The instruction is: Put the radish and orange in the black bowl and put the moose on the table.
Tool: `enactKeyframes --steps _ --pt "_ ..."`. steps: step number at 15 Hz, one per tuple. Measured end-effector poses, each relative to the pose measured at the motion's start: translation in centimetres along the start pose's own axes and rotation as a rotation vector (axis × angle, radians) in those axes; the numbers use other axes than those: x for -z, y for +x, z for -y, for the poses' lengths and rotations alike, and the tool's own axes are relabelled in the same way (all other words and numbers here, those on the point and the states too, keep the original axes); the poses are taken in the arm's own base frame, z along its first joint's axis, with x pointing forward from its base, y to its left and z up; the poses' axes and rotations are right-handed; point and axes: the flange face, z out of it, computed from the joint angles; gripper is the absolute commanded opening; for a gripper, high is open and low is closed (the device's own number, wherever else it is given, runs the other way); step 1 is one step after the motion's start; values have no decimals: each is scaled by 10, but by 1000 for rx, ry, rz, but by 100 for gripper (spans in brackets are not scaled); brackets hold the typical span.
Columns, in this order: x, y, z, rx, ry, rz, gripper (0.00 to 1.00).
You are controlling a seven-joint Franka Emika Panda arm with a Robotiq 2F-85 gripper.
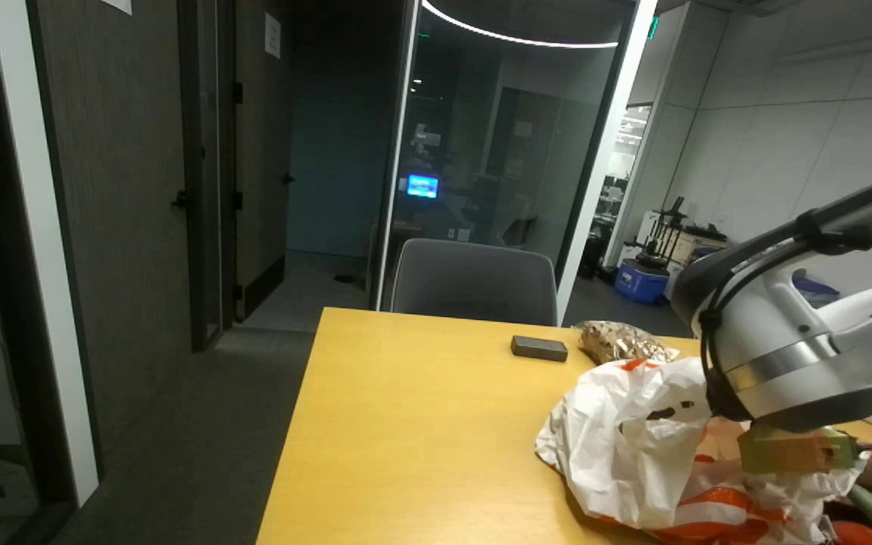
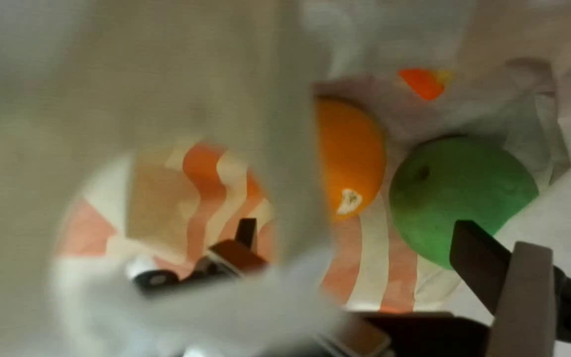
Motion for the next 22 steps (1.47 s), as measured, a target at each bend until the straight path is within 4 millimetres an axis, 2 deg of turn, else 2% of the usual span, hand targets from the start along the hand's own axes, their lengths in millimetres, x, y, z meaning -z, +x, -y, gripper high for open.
enactKeyframes --steps 2,8,9,10,17,21,22 --pt "-5 -2 4 14 -4 9 100" --pt "-38 -32 10 45 -5 95 100" --pt "-41 -33 10 45 -10 101 75" --pt "-44 -33 9 46 -16 103 74" --pt "-47 -23 7 51 -27 85 19" --pt "-47 -26 1 43 -39 91 13" --pt "-47 -27 -2 38 -43 94 16"
